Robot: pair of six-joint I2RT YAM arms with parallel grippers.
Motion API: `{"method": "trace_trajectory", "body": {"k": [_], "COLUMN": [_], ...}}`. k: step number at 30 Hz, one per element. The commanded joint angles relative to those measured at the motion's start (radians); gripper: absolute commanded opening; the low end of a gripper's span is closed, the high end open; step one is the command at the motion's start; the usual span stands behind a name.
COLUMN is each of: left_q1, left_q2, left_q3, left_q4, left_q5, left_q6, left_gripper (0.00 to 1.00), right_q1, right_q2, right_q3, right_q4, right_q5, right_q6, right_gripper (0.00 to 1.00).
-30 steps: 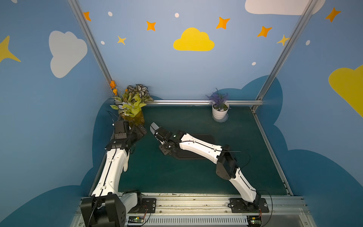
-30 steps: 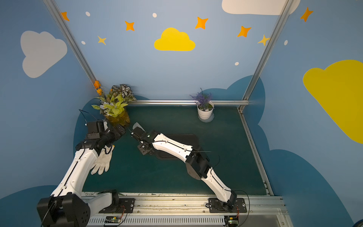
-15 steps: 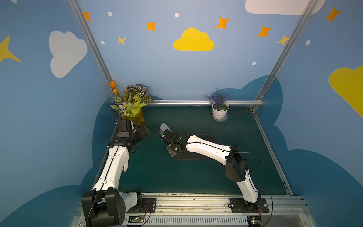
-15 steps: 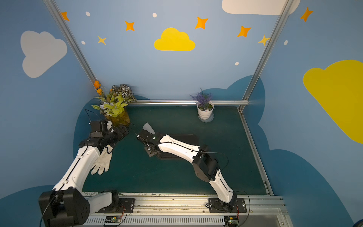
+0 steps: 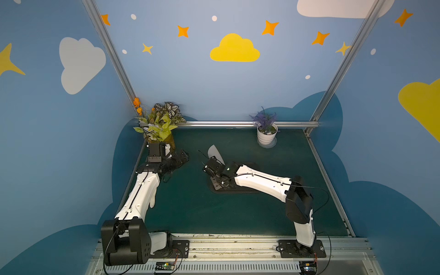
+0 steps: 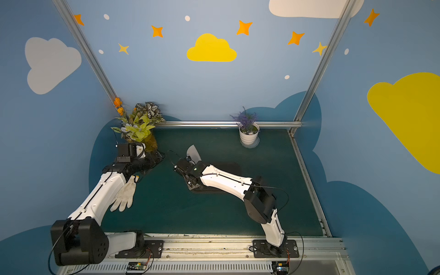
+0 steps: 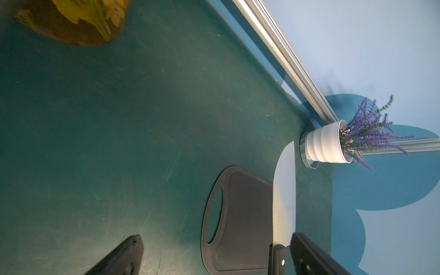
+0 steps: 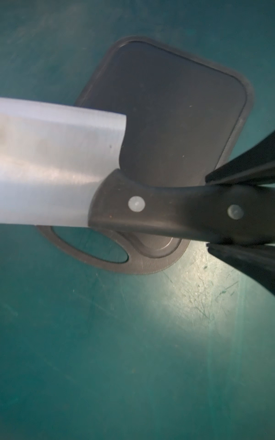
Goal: Align the knife with the edge of the cutting board
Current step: Place the knife at the edge of the cutting board.
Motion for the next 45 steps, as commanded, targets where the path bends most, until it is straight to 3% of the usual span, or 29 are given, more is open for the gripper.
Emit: {"method": "trace_trajectory", "body": {"k": [1, 6, 23, 45], "left_q1": [-0.023, -0.081, -0.326, -0.402], "left_q2": [0.03, 0.06, -0.023, -0.062], "left_q3": [0.041, 0.065, 0.063, 0.035], "left_q4": [-0.001, -0.022, -0.029, 0.011], "left_q5": [0.064, 0.073, -0.104, -0.17], "left_q6": [0.037, 0.068, 0.165, 0.2], "left_gripper": [1.0, 1.0, 1.0, 1.0], "right_q1": [-0.006, -0.014, -0.037, -0.056], "right_q2": [-0.09, -0.155, -0.318, -0.459], "right_q3": [-0.043, -0.129, -0.373, -0.624], "right_q4": [0.002, 0.003, 0.059, 0.133], "right_q5": [0.08, 0.11, 0.163, 0.156], "right_q6": [0.091, 0.138, 0.236, 0.318], "right_gripper": [0.0, 0.0, 0.0, 0.0]}}
